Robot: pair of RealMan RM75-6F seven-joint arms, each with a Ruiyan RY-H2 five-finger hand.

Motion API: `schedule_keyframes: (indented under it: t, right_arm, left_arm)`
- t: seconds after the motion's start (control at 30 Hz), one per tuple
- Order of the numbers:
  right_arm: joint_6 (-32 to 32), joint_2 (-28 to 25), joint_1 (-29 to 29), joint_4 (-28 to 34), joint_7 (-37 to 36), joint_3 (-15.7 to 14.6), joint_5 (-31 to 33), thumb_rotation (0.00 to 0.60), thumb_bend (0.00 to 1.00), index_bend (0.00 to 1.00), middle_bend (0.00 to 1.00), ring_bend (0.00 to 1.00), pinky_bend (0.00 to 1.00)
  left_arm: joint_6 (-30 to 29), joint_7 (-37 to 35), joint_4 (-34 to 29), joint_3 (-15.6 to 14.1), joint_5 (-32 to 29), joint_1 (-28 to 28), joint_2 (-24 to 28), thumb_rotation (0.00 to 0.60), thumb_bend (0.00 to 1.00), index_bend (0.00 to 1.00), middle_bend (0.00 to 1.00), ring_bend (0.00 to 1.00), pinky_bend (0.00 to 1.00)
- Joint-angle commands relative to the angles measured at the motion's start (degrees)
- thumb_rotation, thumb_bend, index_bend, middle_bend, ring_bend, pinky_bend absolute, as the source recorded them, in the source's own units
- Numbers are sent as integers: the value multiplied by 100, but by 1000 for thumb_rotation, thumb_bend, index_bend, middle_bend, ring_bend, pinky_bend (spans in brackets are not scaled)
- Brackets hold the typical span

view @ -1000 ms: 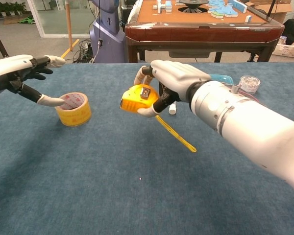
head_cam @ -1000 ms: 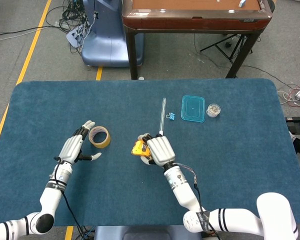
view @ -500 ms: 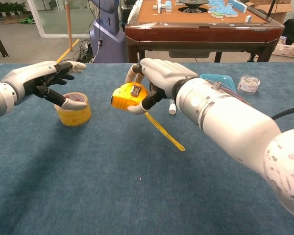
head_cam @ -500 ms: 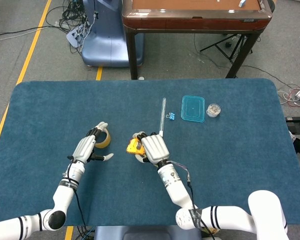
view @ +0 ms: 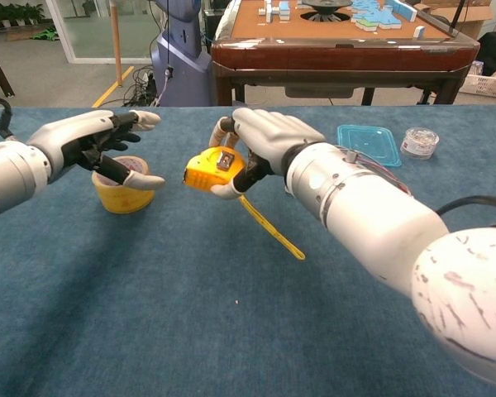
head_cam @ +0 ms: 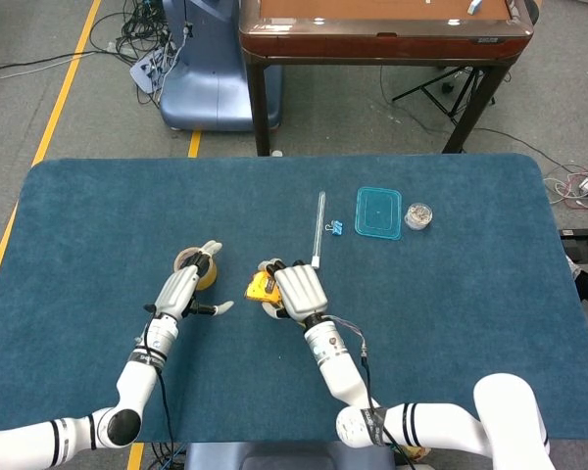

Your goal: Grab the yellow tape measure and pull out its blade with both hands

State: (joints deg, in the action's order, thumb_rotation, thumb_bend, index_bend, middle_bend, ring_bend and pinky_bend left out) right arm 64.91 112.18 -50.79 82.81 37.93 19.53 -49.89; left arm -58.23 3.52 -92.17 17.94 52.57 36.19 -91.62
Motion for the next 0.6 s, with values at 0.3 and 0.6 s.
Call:
schedule_keyframes:
  t: [0.3, 0.6]
  right_arm:
    - [-79, 183, -103, -240, -112, 97, 84, 600, 783, 616, 667, 567, 349]
    - [-115, 264, -183, -342, -118, 143, 101, 600, 784, 616, 666, 567, 349]
  left_arm:
    - [-45, -79, 183, 68, -114, 85, -204, 600, 166, 0, 0, 0, 0]
    - [-17, -115, 190, 77, -174, 112, -230, 600, 166, 0, 0, 0, 0]
